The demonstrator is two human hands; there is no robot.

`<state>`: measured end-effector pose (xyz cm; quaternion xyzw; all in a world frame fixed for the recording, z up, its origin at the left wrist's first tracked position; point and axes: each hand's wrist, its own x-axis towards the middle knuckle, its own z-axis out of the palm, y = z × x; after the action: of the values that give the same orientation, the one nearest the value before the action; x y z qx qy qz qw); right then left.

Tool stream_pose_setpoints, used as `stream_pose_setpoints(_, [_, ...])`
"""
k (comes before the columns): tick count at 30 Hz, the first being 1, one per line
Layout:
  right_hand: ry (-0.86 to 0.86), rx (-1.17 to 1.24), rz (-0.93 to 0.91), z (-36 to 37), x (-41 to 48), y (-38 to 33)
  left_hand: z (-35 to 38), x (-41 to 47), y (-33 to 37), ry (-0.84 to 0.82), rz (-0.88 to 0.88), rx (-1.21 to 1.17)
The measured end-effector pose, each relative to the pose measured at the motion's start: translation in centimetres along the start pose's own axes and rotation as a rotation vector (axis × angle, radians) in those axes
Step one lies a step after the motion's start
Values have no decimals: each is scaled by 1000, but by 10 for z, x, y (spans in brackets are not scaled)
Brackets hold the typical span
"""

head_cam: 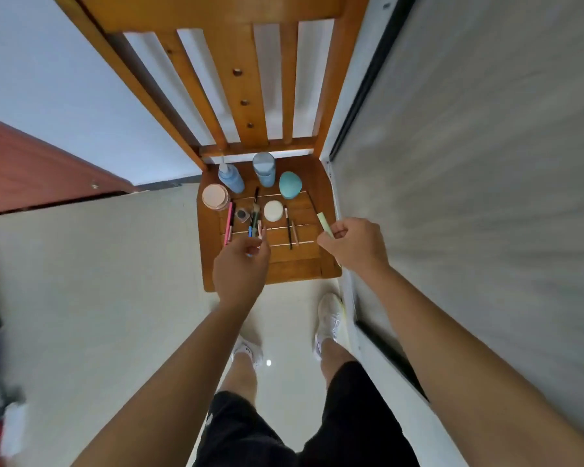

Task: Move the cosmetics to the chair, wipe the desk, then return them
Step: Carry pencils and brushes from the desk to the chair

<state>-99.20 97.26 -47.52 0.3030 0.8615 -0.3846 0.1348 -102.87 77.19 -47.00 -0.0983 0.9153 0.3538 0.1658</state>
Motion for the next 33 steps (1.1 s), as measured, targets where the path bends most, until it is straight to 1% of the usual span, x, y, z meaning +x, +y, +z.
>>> stream_pose_setpoints(3, [-7, -4, 33, 31, 34, 35, 52, 20, -27, -40, -99, 15])
stream_pose_setpoints(8, [-26, -38, 62, 88, 82, 86, 126, 60, -69, -79, -208, 63])
stream_pose_setpoints(11, [-50, -79, 71, 119, 106, 110, 156, 76, -90, -98, -246, 100])
stream_pose_setpoints(13, [-59, -105, 71, 137, 119, 118, 170, 84, -100, -104, -240, 132])
stream_pose_setpoints(17, [-57, -117, 65, 159, 140, 121, 183, 97, -110, -88, -212, 209])
stream_pose_setpoints(22, [-42, -123, 14, 173, 155, 118, 189, 109, -118, -54, -181, 308])
stream_pose_setpoints(28, [-51, -217, -22, 179, 148, 127, 188, 108, -126, -79, -131, 390])
stream_pose_setpoints(33, [-46, -315, -42, 175, 136, 131, 181, 102, -128, -49, -54, 378])
